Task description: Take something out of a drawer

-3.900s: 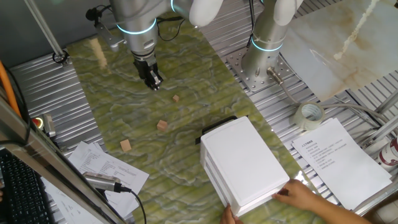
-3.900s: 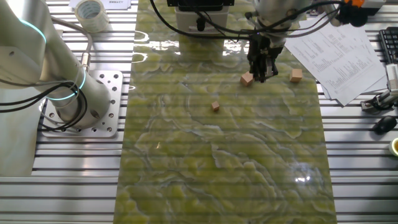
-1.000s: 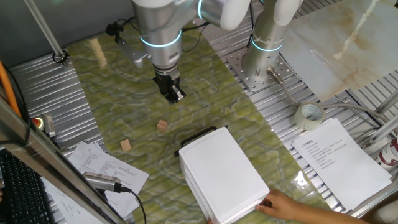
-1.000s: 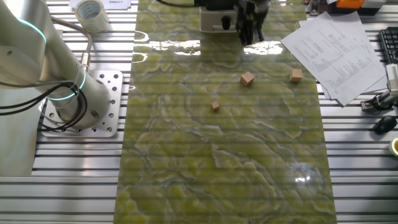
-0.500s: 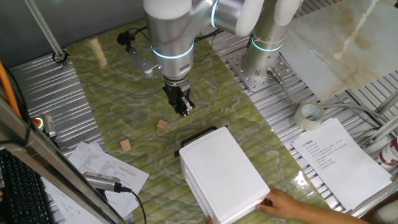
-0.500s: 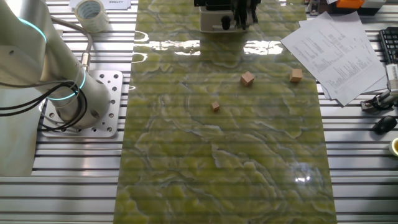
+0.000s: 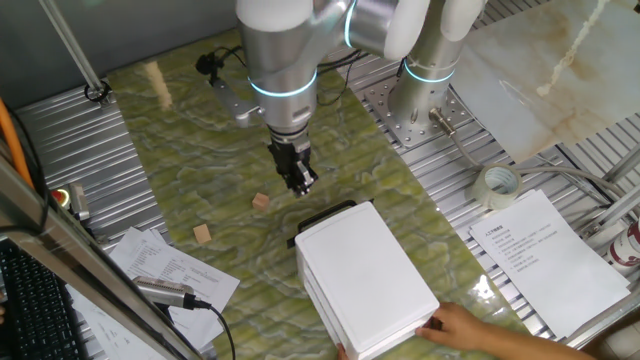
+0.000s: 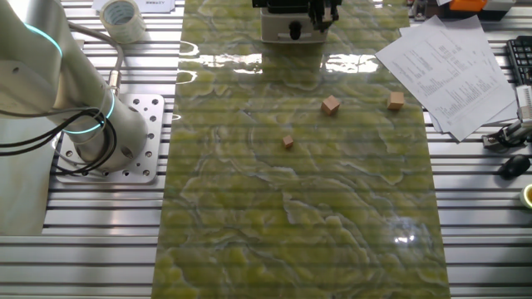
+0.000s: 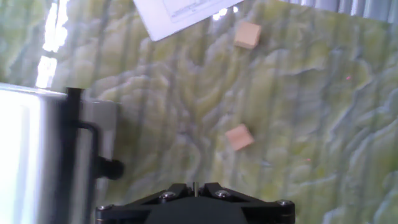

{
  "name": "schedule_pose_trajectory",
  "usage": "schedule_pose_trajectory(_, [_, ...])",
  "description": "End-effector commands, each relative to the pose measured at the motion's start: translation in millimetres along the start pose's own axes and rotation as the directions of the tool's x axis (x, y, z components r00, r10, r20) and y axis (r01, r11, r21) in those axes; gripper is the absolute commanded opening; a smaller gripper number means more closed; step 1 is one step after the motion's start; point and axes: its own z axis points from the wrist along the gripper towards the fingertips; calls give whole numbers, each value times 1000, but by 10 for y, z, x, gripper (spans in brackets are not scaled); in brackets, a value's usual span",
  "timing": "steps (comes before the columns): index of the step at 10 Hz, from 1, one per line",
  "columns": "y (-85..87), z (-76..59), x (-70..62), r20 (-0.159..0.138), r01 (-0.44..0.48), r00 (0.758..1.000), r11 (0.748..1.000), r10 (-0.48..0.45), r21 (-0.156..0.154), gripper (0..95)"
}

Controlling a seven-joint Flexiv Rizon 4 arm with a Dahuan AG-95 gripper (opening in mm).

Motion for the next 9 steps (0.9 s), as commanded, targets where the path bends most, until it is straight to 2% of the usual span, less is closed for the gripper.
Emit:
schedule_pose_trajectory(1, [-181, -56, -48, -5, -4, 1000, 1000, 4, 5, 190])
schedule_pose_trajectory(2, [-255, -50, -74, -7, -7, 1000, 1000, 7, 5, 190])
schedule_pose_trajectory(6, [-255, -50, -74, -22, -51, 998, 999, 51, 1, 190])
schedule_pose_trajectory(9, [-255, -50, -74, -3, -34, 999, 999, 34, 5, 190])
